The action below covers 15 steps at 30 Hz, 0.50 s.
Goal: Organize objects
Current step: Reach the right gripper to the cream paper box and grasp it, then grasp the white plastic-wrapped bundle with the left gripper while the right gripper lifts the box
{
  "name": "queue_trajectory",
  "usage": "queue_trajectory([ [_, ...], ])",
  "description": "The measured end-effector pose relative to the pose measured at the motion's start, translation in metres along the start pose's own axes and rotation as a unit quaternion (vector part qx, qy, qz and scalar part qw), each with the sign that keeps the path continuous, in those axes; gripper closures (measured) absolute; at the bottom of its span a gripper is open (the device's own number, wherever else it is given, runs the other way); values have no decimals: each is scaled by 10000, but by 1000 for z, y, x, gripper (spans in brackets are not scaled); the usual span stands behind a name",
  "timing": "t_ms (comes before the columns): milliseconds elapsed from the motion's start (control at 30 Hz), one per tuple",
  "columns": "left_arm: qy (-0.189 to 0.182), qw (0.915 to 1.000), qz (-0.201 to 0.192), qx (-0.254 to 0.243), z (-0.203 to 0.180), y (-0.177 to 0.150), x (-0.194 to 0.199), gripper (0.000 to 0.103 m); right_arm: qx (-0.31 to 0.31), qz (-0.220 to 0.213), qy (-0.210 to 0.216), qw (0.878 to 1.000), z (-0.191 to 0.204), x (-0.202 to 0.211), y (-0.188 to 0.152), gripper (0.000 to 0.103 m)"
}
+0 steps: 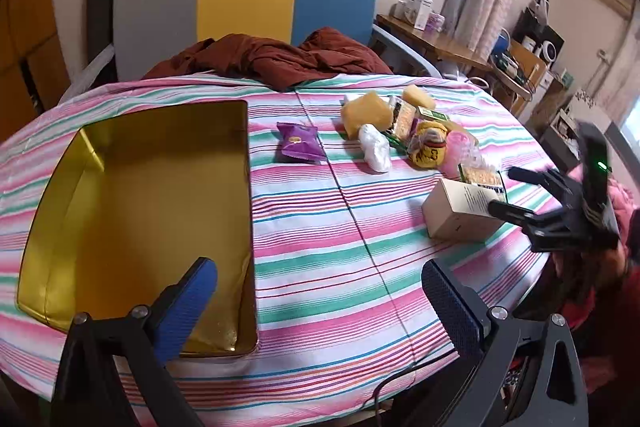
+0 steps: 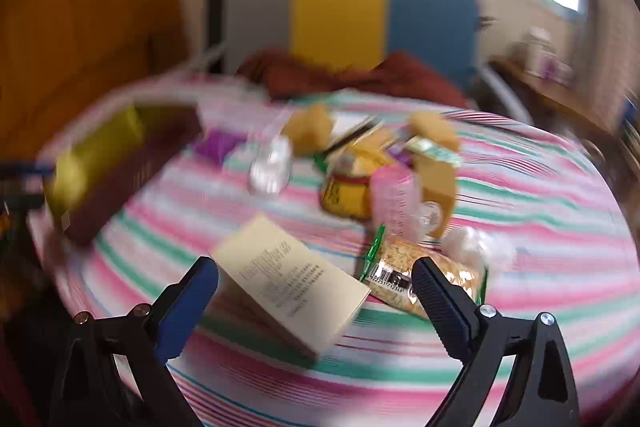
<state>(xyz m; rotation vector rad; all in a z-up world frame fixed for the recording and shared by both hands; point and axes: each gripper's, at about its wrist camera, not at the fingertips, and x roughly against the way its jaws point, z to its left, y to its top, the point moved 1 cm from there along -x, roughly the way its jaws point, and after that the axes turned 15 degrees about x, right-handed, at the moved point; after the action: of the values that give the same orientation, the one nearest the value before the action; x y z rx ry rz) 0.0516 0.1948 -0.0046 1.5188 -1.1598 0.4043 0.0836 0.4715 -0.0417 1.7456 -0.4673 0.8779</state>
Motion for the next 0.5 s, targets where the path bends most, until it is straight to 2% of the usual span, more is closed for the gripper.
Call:
queue_trajectory([
  [67,-69,10000,54,3,-2,0,-1,0,296,266,309,9987,-3,-16,5,7],
  [133,-93,9999,99,-2,-5,1,-3,0,370,458,573,9966,-4,-31,6,15],
  [200,-111,9999,119,-34,-9,4,-6,0,305,491,644,9962,-4,-40,4,33],
  [267,-136,9998,114,-72,-14,8,-8,0,162,446,693,9965,-3,-43,-1,37],
  [333,-187,9997,125,-72,-17,11,-12,0,90,345,790,9962,4,-42,-5,46],
  [400,-315,9993,188,7,-22,15,-19,0,47,338,654,9973,14,-40,-9,52],
  [433,-312,9993,222,47,-25,17,-25,0,-49,313,543,9980,18,-37,-12,52],
  [500,-317,9989,334,112,-34,24,-40,0,-524,266,277,9979,18,-31,-18,53],
])
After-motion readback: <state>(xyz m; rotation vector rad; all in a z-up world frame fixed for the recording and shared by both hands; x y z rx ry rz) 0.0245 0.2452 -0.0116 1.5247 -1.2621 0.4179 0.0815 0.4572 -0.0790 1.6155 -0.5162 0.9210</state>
